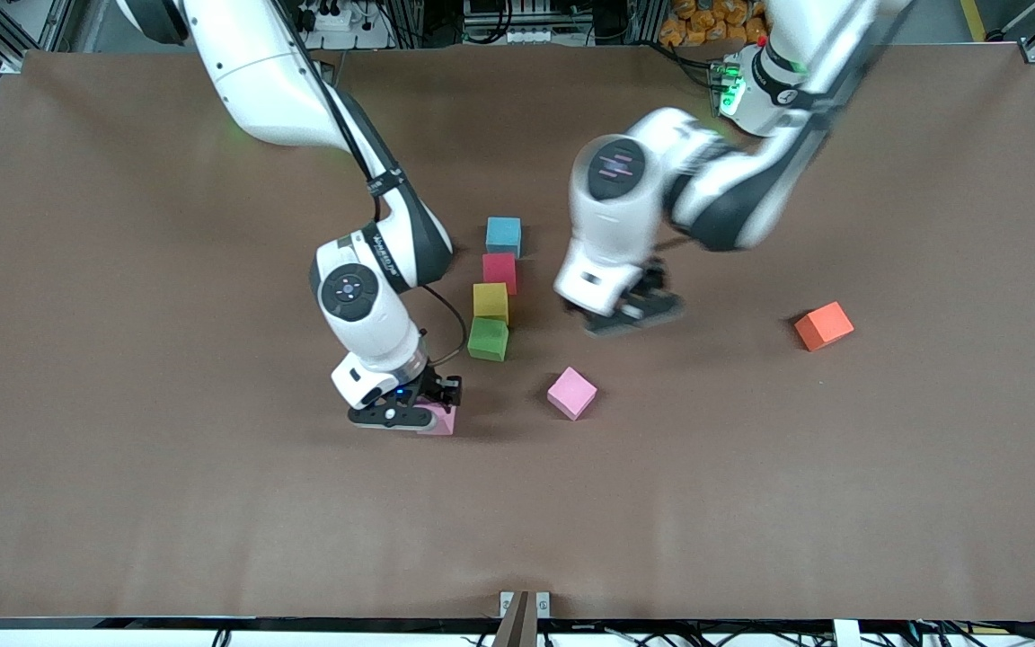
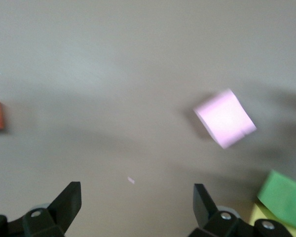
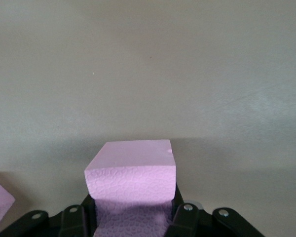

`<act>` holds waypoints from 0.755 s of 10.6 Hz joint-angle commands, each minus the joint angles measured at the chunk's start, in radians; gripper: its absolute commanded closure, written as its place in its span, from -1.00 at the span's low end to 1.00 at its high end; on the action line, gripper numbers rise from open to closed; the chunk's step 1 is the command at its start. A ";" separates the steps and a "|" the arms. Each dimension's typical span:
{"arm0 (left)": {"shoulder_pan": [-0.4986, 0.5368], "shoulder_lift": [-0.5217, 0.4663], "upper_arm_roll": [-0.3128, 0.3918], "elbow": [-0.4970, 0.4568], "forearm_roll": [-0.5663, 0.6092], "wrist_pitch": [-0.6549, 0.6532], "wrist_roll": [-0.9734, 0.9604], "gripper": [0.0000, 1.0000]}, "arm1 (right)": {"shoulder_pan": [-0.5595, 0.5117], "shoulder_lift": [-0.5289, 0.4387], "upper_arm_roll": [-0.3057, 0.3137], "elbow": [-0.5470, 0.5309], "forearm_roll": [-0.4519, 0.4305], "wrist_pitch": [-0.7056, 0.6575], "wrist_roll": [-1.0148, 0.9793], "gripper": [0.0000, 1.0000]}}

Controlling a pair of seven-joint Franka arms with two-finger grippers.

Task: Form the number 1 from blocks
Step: 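Place lavender beside the green cube with the right gripper while the left withdraws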

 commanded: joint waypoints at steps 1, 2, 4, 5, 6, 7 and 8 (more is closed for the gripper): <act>0.158 -0.053 -0.012 0.026 -0.034 -0.076 0.130 -1.00 | 0.054 0.054 -0.029 0.060 -0.003 -0.016 0.092 0.02; 0.192 -0.047 -0.008 0.041 -0.034 -0.107 0.172 -1.00 | 0.068 0.057 -0.029 0.063 -0.003 -0.016 0.112 0.02; 0.288 -0.059 -0.012 0.044 -0.039 -0.133 0.271 -1.00 | 0.099 0.059 -0.029 0.062 0.000 -0.016 0.151 0.02; 0.313 -0.074 -0.014 0.043 -0.048 -0.159 0.278 -1.00 | 0.111 0.052 -0.027 0.057 0.003 -0.014 0.163 0.02; 0.329 -0.094 -0.011 0.040 -0.069 -0.193 0.281 -1.00 | 0.119 0.045 -0.023 0.042 0.001 -0.017 0.168 0.02; 0.348 -0.093 -0.011 0.041 -0.086 -0.228 0.299 -1.00 | 0.127 0.043 -0.012 0.022 0.001 -0.017 0.178 0.00; 0.347 -0.090 -0.005 0.035 -0.097 -0.239 0.325 -1.00 | 0.133 0.042 -0.010 0.007 0.001 -0.016 0.188 -0.03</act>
